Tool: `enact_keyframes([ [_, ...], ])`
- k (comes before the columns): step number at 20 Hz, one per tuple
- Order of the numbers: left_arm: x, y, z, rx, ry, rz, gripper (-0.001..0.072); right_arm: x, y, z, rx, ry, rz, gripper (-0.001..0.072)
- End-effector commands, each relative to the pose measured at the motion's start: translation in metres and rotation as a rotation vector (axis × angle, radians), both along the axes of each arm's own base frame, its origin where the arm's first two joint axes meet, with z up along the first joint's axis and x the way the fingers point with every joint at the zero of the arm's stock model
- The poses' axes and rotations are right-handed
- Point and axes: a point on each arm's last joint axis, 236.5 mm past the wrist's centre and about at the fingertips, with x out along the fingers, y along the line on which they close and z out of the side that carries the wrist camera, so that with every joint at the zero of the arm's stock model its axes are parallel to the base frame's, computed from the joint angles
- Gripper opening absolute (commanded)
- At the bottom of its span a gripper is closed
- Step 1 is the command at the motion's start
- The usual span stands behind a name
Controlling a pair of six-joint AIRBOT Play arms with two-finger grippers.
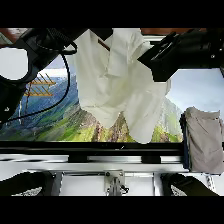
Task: Fold the shirts.
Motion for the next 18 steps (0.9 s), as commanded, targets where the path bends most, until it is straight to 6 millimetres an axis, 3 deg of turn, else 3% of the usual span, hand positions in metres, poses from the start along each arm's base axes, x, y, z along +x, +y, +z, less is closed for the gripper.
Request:
enact_keyframes([
  [1, -0.002, 0.002, 0.003, 0.006, -0.009, -0.001, 0.0369, 0.009, 0.001, 0.016, 0.018, -0.093, 0.002, 0.0077],
  [2, -0.002, 0.004, 0.005, 0.006, -0.011, -0.001, 0.0481, 0.011, 0.002, 0.024, 0.032, -0.129, 0.000, 0.0076],
  [4, -0.006, 0.006, 0.005, 0.029, -0.020, -0.003, 0.0557, 0.012, 0.000, 0.035, 0.049, -0.167, -0.015, 0.0076],
  [9, -0.037, 0.001, -0.001, 0.141, -0.016, -0.099, 0.0556, 0.026, -0.014, 0.041, 0.028, -0.221, -0.083, 0.0076],
  [12, -0.058, 0.010, 0.015, 0.140, -0.043, -0.119, 0.0555, 0.047, -0.037, 0.049, 0.003, -0.277, -0.209, 0.0076],
  [14, -0.074, 0.024, 0.035, 0.115, -0.081, -0.110, 0.0551, 0.067, -0.075, 0.052, -0.064, -0.318, -0.371, 0.0076],
  [18, -0.095, 0.055, 0.065, 0.107, -0.157, -0.058, 0.0541, 0.090, -0.181, 0.061, -0.117, -0.344, -0.720, 0.0076],
])
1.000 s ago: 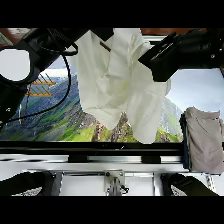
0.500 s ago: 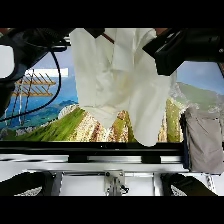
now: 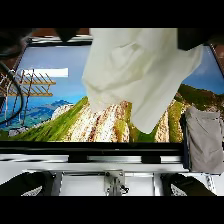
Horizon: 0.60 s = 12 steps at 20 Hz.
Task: Fold the shirts.
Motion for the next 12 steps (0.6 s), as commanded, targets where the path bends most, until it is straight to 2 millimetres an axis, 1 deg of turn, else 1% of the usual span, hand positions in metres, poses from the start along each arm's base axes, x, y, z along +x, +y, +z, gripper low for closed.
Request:
enact_keyframes([
  [1, -0.018, 0.026, 0.023, -0.008, -0.060, 0.037, 0.0539, 0.015, -0.102, 0.023, -0.006, -0.082, -0.329, 0.0077],
  [3, -0.019, 0.036, 0.028, -0.013, -0.072, 0.056, 0.0537, 0.007, -0.159, 0.045, 0.018, -0.142, -0.477, 0.0076],
  [5, -0.017, 0.039, 0.026, -0.007, -0.060, 0.060, 0.0537, -0.012, -0.215, 0.062, 0.034, -0.187, -0.629, 0.0076],
  [6, -0.015, 0.039, 0.023, -0.003, -0.047, 0.058, 0.0537, -0.023, -0.242, 0.067, 0.032, -0.201, -0.704, 0.0076],
  [7, -0.014, 0.039, 0.020, 0.007, -0.035, 0.053, 0.0536, -0.034, -0.264, 0.067, 0.033, -0.202, -0.770, 0.0077],
  [9, -0.013, 0.039, 0.015, 0.027, -0.025, 0.048, 0.0536, -0.055, -0.302, 0.062, 0.027, -0.181, -0.886, 0.0076],
  [12, -0.014, 0.038, 0.013, 0.035, -0.021, 0.044, 0.0536, -0.081, -0.341, 0.067, 0.005, -0.205, -1.007, 0.0076],
])
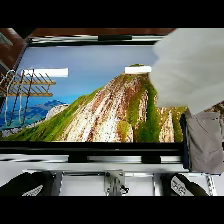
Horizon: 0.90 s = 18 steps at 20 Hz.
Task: Fold the shirts.
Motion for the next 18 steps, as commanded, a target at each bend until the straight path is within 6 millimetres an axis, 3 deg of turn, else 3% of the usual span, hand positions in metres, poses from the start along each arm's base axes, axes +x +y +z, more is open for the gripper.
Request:
enact_keyframes([
  [1, -0.001, 0.000, -0.004, 0.014, 0.010, -0.006, 0.0536, -0.041, -0.054, 0.009, -0.027, -0.015, -0.188, 0.0077],
  [9, -0.002, -0.005, -0.014, 0.053, 0.031, -0.027, 0.0536, -0.103, -0.112, 0.043, -0.040, -0.206, -0.459, 0.0077],
  [14, -0.003, -0.005, -0.015, 0.059, 0.033, -0.031, 0.0536, -0.134, -0.141, 0.034, -0.016, -0.202, -0.584, 0.0076],
  [18, -0.003, -0.005, -0.015, 0.058, 0.033, -0.030, 0.0536, -0.138, -0.153, 0.026, -0.006, -0.181, -0.615, 0.0077],
])
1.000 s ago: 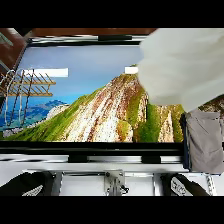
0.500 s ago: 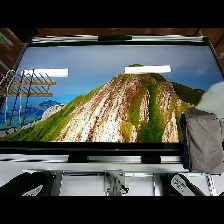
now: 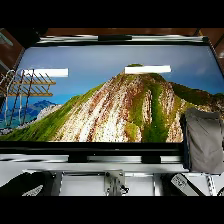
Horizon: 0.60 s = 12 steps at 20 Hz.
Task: Fold the shirts.
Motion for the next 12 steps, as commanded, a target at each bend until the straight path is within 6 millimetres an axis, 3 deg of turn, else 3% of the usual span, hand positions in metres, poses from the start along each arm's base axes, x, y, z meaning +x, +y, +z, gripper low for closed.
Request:
enact_keyframes([
  [1, 0.000, 0.000, 0.000, -0.001, -0.001, 0.001, 0.0536, -0.005, -0.012, -0.007, 0.015, 0.010, -0.037, 0.0076],
  [6, 0.001, 0.001, 0.002, -0.006, -0.004, 0.005, 0.0535, -0.021, -0.032, -0.013, 0.019, 0.019, -0.125, 0.0077],
  [12, 0.000, 0.001, 0.002, -0.007, -0.003, 0.005, 0.0535, -0.072, -0.057, -0.011, 0.032, -0.052, -0.254, 0.0077],
])
